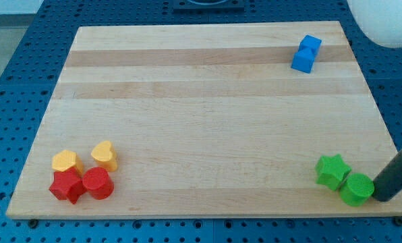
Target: Move the green circle towards the bottom left
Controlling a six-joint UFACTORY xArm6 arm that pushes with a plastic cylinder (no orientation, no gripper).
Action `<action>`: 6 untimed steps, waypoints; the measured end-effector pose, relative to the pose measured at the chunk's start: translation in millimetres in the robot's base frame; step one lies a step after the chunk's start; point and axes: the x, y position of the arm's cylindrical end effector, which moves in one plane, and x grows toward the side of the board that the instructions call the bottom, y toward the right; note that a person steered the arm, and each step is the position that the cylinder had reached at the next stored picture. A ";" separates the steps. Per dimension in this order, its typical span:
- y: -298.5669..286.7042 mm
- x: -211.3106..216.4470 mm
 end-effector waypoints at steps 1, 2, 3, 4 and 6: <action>-15.0 -5.3; -28.8 -5.3; -40.8 -5.3; -18.6 13.0; -48.6 18.5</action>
